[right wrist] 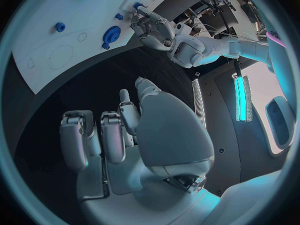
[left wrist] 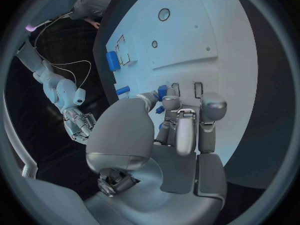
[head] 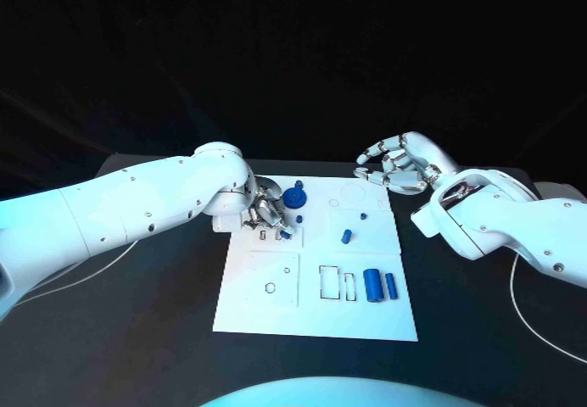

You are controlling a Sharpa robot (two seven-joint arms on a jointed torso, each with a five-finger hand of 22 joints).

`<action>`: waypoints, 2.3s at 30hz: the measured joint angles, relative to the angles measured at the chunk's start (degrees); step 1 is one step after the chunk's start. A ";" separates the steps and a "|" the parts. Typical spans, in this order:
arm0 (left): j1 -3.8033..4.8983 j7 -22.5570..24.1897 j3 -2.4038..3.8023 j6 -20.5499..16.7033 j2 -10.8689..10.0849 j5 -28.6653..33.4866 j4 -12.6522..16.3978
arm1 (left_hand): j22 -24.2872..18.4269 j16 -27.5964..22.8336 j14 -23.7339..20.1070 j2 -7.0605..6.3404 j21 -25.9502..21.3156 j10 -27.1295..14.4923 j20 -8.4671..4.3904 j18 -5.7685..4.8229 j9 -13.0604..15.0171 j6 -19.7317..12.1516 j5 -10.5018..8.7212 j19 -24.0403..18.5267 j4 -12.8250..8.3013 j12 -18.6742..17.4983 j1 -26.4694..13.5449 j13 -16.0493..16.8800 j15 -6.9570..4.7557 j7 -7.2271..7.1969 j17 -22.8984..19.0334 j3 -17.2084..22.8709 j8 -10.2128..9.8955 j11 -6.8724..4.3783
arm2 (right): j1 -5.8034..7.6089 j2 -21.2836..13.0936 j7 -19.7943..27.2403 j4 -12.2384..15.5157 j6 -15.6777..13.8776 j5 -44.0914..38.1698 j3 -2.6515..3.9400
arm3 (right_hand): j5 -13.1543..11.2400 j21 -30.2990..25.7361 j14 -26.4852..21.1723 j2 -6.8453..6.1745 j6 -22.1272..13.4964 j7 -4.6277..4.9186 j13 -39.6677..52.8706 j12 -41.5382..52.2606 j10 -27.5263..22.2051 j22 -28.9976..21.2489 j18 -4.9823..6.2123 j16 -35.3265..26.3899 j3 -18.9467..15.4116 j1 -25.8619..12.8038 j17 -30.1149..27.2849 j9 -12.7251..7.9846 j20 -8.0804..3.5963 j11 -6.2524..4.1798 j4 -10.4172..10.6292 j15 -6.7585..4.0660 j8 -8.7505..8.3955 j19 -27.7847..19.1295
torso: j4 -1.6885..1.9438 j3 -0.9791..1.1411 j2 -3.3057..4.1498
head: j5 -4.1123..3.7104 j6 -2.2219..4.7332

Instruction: Assemble the parts on the task board

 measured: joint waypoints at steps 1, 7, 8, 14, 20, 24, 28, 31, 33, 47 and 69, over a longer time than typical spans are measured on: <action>-0.02 0.00 -0.02 0.00 -0.01 0.07 0.00 | 0.00 0.00 0.00 -0.33 0.00 0.00 0.00 0.00 0.00 -0.01 0.00 0.00 -0.22 0.00 -0.29 -0.02 0.00 0.01 0.01 1.09 0.20 0.00 | -0.01 0.00 -0.01 -0.01 0.01 0.00 0.00 | 0.19 -0.11 0.00 0.00 0.00 0.00 0.00 0.00 0.00 0.00 0.00 0.00 0.15 0.00 0.00 0.02 0.00 0.00 -0.04 0.00 0.00 0.00 | 0.00 0.01 0.00 | 0.02 -0.03; -0.05 -0.01 -0.05 -0.05 -0.30 0.69 0.16 | 0.19 0.00 0.00 -1.80 0.22 0.00 0.00 0.01 0.98 -0.50 0.15 0.00 -0.89 0.00 -1.68 -0.39 0.00 -0.07 0.03 6.11 1.06 0.01 | -0.08 0.02 -0.08 -0.05 0.11 0.00 0.00 | 0.44 -0.11 0.00 0.00 0.00 0.00 0.00 0.00 -0.16 0.00 0.00 0.00 0.20 0.00 0.00 0.04 0.00 -0.16 -0.09 0.00 0.00 0.00 | 0.01 0.02 0.00 | 0.09 -0.05; -0.05 -0.01 -0.05 -0.08 -0.42 0.82 0.28 | 0.24 0.00 0.00 -1.88 0.23 0.00 0.00 0.00 0.98 -0.52 0.15 0.00 -0.71 0.00 -1.77 -0.45 0.00 -0.06 0.03 6.30 1.17 0.01 | -0.09 0.03 -0.09 -0.05 0.13 0.00 0.00 | 0.44 -0.10 0.00 0.00 0.00 0.00 0.00 0.00 -0.16 0.00 0.00 0.00 0.20 0.00 0.00 0.04 0.00 -0.16 -0.09 0.00 0.00 0.00 | 0.01 0.02 -0.01 | 0.10 -0.05; -0.05 -0.01 0.04 -0.89 -1.68 1.94 1.60 | 0.76 0.29 0.00 -2.21 0.63 0.34 0.00 0.01 1.04 -0.80 0.15 0.00 0.15 0.00 -3.27 -0.45 0.00 -0.18 0.03 7.16 2.39 -0.32 | -0.13 0.03 -0.18 -0.12 0.24 0.00 -0.01 | 0.75 -0.10 0.00 -0.23 0.00 0.00 0.00 0.00 -0.16 0.04 0.00 0.00 0.36 -0.23 -0.01 0.03 0.00 -0.16 0.07 0.00 0.00 0.00 | 0.01 0.04 -0.04 | 0.25 -0.07; -0.05 0.09 0.19 -3.45 -4.33 3.36 4.53 | 1.54 0.51 0.02 -2.97 1.17 1.19 -0.03 0.01 4.84 -0.99 0.12 0.04 -1.93 0.44 -4.83 0.19 -0.02 -0.01 0.03 10.04 3.15 -0.28 | -0.20 -0.02 -0.26 -0.19 0.34 0.00 -0.02 | 0.75 -0.10 0.00 -0.23 0.00 0.00 0.00 0.00 -0.16 0.04 0.00 -0.18 0.35 -0.23 -0.01 0.03 0.00 -0.16 0.07 0.00 0.03 0.00 | 0.08 0.11 -0.10 | 0.34 0.01; -0.15 0.23 0.23 -6.31 -6.29 3.81 7.05 | 2.01 0.51 0.22 -3.12 1.55 1.65 -0.09 0.01 4.84 -0.99 0.12 0.53 -1.75 0.68 -5.48 0.40 -0.21 -0.01 0.02 10.32 3.61 -0.57 | -0.27 -0.11 -0.29 -0.23 0.38 -0.01 -0.03 | 0.75 -0.10 0.00 -0.23 0.00 0.00 0.00 0.00 -0.16 0.04 0.00 -0.22 0.35 -0.23 -0.01 0.03 0.00 -0.16 0.07 0.00 0.22 0.00 | 0.14 0.11 -0.12 | 0.36 0.04; -0.65 0.45 0.25 -8.92 -7.56 3.70 9.10 | 2.59 0.73 0.22 -3.67 1.83 2.12 -0.32 0.01 5.15 -0.85 0.16 0.77 -1.92 1.06 -6.14 0.80 -0.22 -0.14 0.02 10.98 4.01 -0.64 | -0.33 -0.23 -0.31 -0.25 0.41 -0.01 -0.04 | 0.75 -0.09 0.00 -0.23 -0.18 0.18 0.00 0.00 -0.16 0.03 0.00 -0.22 0.35 -0.23 -0.01 0.03 0.00 -0.16 0.07 0.00 0.22 0.00 | 0.21 0.11 -0.13 | 0.38 0.05; -1.24 0.73 0.22 -11.09 -8.52 3.16 10.70 | 3.14 0.73 0.22 -4.04 2.04 2.54 -0.26 0.01 5.16 -0.84 0.39 1.11 -2.16 1.39 -6.51 1.19 -0.21 -0.13 0.02 11.80 4.01 -0.65 | -0.39 -0.31 -0.32 -0.27 0.43 -0.01 -0.05 | 0.75 -0.09 0.00 -0.23 -0.20 0.20 0.00 0.00 -0.16 0.03 0.00 -0.22 0.35 -0.23 -0.01 0.03 0.00 -0.16 0.07 0.00 0.22 0.00 | 0.28 0.15 -0.15 | 0.38 -0.03; -1.65 0.90 0.21 -12.35 -8.98 2.58 11.52 | 3.47 0.73 0.08 -4.04 2.39 3.02 -0.37 0.01 5.17 -0.84 0.43 1.50 -2.14 1.73 -6.51 1.41 -0.35 -0.14 0.02 11.81 4.11 -0.72 | -0.43 -0.38 -0.32 -0.27 0.44 -0.01 -0.06 | 0.75 -0.09 0.00 -0.23 -0.20 0.20 0.00 0.00 -0.16 0.03 0.00 -0.22 0.35 -0.23 -0.01 0.02 0.00 -0.16 0.07 0.00 0.22 0.00 | 0.34 0.18 -0.17 | 0.35 -0.10; -3.84 1.19 0.16 -18.17 -9.28 -4.13 13.20 | 5.16 0.73 0.21 -5.71 3.18 4.34 -0.60 -0.28 6.39 0.18 3.95 2.29 -4.28 2.89 -9.40 2.69 -0.62 -0.71 0.01 15.54 5.04 -1.22 | -0.65 -0.58 -0.34 -0.31 0.49 -0.01 -0.07 | 0.75 -0.09 0.00 -0.23 -0.20 0.20 0.00 0.00 -0.16 0.02 0.00 -0.22 0.35 -0.23 0.00 0.02 0.00 -0.16 0.07 0.00 0.22 0.00 | 0.77 0.33 -0.25 | 0.21 -0.40; -4.00 0.81 0.18 -16.95 -7.98 -8.50 11.72 | 6.89 0.95 0.21 -6.15 4.16 5.79 -1.12 -0.86 7.35 0.39 9.64 3.21 -4.28 4.39 -11.48 4.46 -1.02 -0.72 0.00 15.54 6.00 -1.45 | -0.85 -0.57 -0.38 -0.41 0.50 -0.01 -0.08 | 0.96 -0.09 0.00 -0.45 -0.20 0.20 -0.01 0.00 -0.16 0.01 0.00 -0.22 0.35 -0.45 0.02 0.00 0.00 -0.16 0.07 0.00 0.22 0.00 | 0.81 0.36 -0.18 | 0.13 -0.66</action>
